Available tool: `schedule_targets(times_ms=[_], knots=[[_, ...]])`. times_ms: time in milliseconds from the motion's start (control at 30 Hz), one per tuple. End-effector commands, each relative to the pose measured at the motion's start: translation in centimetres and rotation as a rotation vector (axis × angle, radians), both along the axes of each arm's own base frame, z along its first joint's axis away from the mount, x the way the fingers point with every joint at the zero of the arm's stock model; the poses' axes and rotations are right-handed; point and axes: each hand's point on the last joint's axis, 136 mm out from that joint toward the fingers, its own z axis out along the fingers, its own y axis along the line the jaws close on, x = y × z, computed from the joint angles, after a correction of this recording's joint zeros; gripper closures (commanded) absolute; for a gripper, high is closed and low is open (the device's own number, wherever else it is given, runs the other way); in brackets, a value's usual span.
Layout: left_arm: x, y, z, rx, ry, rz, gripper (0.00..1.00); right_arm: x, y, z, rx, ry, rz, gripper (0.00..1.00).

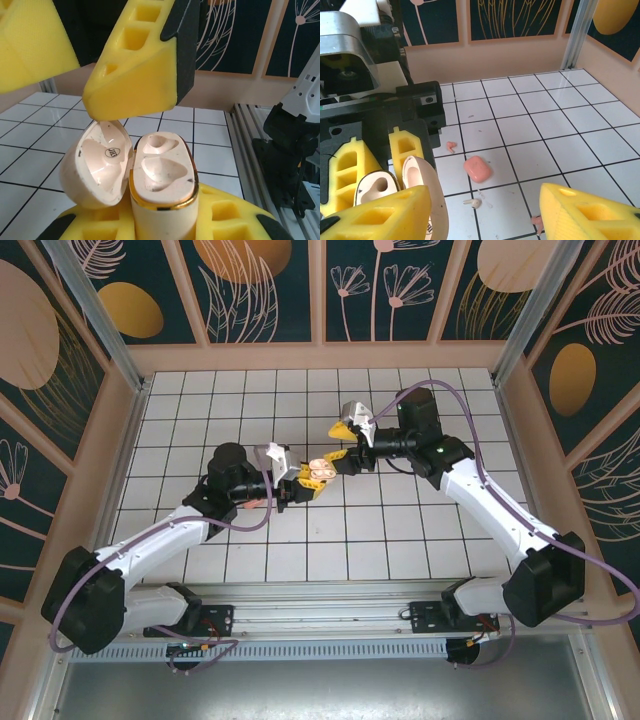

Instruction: Insert the wireless bluetooth earbuds into the charging case

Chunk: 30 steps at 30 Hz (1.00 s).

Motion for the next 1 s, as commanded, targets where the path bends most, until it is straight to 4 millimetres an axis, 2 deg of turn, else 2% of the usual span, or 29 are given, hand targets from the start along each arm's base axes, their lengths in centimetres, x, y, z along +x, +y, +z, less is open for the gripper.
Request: schedule_targets(times_ms=[0, 467, 633, 833, 900, 967], knots=[[-0.3, -0.1, 3.3, -0.137, -0.080, -0.014, 0.91, 0.2, 0.0, -0.1, -0.004, 0.030, 0.001, 0.40], [-0.3, 0.0, 3.4, -0.182, -0.052, -0.012, 0.91, -0.3, 0.3, 0.1, 0.024, 0.099, 0.060, 0.40], [-0.4, 0.0, 3.5, -0.170, -0.066, -0.015, 0.91, -0.9, 0.6, 0.1, 0.031, 0.138, 0.112, 0.46], [-0.4, 0.0, 3.4, -0.153, -0.077, -0.014, 0.91, -1.3, 0.7, 0.5, 0.035, 0.146, 0.150, 0.61], [-0.3, 0.0, 3.3, -0.151, -0.077, -0.007, 0.91, -1.3, 0.7, 0.6, 0.035, 0.144, 0.153, 0.61], [-0.2, 0.0, 3.2, -0.150, -0.072, 0.004, 0.91, -1.3, 0.7, 0.8, 0.040, 0.134, 0.150, 0.54]])
